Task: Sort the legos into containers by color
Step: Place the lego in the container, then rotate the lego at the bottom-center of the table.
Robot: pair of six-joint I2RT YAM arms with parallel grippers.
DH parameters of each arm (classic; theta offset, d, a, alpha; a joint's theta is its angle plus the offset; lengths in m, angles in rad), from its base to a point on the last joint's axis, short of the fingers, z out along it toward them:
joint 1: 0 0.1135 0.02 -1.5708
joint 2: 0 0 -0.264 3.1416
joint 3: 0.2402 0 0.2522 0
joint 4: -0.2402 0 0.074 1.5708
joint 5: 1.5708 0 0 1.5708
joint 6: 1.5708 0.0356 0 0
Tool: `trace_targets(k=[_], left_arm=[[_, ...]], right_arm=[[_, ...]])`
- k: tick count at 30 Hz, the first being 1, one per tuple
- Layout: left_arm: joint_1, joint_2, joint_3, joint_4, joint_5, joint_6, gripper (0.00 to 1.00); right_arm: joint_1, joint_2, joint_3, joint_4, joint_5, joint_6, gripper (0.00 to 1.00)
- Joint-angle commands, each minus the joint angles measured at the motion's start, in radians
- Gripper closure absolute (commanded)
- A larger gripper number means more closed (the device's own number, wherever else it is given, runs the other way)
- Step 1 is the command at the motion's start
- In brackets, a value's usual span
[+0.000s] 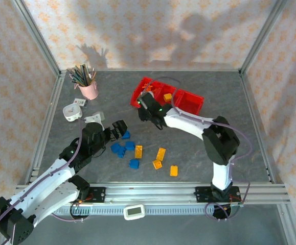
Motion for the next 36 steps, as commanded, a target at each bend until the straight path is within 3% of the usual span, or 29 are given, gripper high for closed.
trace_targets(k=[1, 8, 16, 21, 27, 36], left_arm=[[-0.002, 0.04, 0.051, 0.053, 0.045, 0.025, 0.01], [-0.016, 0.138, 0.077, 0.128, 0.087, 0.034, 0.01], [-0.017, 0.21, 0.102, 0.178, 0.105, 0.043, 0.01], [-0.017, 0.22, 0.115, 0.171, 0.095, 0.06, 0.01], [-0.016, 0.199, 0.113, 0.153, 0.075, 0.069, 0.01], [-0.016, 0.098, 0.058, 0.104, 0.01, 0.057, 0.01]], right_arm=[[-0.071, -0.048, -0.021, -0.024, 0.048, 0.041, 0.67], [-0.192, 0.009, 0.03, -0.034, 0.052, 0.069, 0.67], [-0.251, 0.147, 0.147, -0.043, 0.069, 0.05, 0.64], [-0.25, 0.171, 0.203, -0.079, 0.082, 0.043, 0.51], [-0.233, 0.088, 0.149, -0.075, 0.066, 0.028, 0.46], [-0.104, -0.07, -0.021, -0.074, 0.079, 0.068, 0.38]])
